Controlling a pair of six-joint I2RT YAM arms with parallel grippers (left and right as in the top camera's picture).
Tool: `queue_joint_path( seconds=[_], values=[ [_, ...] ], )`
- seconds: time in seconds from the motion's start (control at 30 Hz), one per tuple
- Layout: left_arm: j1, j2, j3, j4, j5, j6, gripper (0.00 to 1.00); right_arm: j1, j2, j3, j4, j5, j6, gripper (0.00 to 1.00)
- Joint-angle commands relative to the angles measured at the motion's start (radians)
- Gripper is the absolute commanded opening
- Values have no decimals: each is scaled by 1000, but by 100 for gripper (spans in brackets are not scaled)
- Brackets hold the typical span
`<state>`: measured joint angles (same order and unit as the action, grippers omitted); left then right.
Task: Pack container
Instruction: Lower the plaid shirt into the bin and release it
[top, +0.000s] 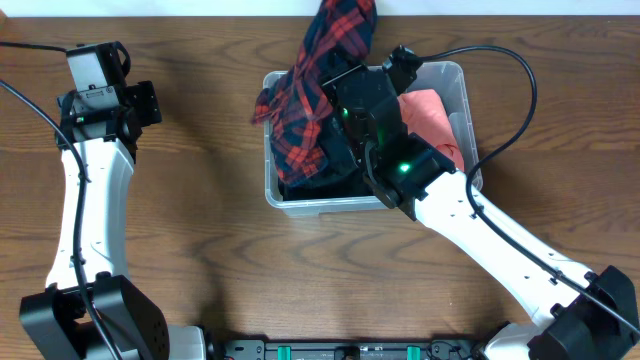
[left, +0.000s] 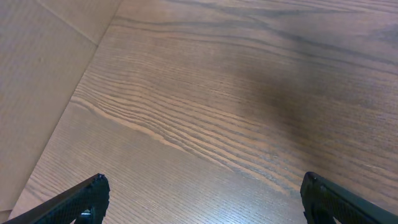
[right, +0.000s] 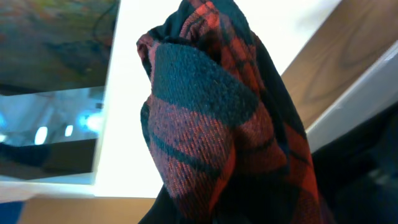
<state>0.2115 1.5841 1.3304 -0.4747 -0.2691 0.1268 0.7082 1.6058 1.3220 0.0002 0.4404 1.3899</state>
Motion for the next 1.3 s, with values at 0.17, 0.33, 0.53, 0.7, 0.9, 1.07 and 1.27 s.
queue_joint_path(
  seconds=[0.17,0.33,0.53,0.7,0.9,1.07,1.27],
  values=[
    [2,4,1,-3,-12,-9,98,11,-13,13,-120,55,-171,1],
    [2,4,1,-3,-12,-9,98,11,-21,13,-246,143,-269,1],
    [2,4,1,-3,-12,-9,98,10,-29,13,-372,215,-564,1],
    [2,4,1,-3,-12,-9,98,5,-29,13,-483,215,-669,1],
    [2,4,1,-3,-12,-9,98,-37,-29,13,-613,215,-673,1],
    [2,4,1,-3,-12,-9,98,-93,-29,13,-685,214,-673,1],
    [2,4,1,-3,-12,-9,98,-143,-29,13,-743,213,-673,1]
  ],
)
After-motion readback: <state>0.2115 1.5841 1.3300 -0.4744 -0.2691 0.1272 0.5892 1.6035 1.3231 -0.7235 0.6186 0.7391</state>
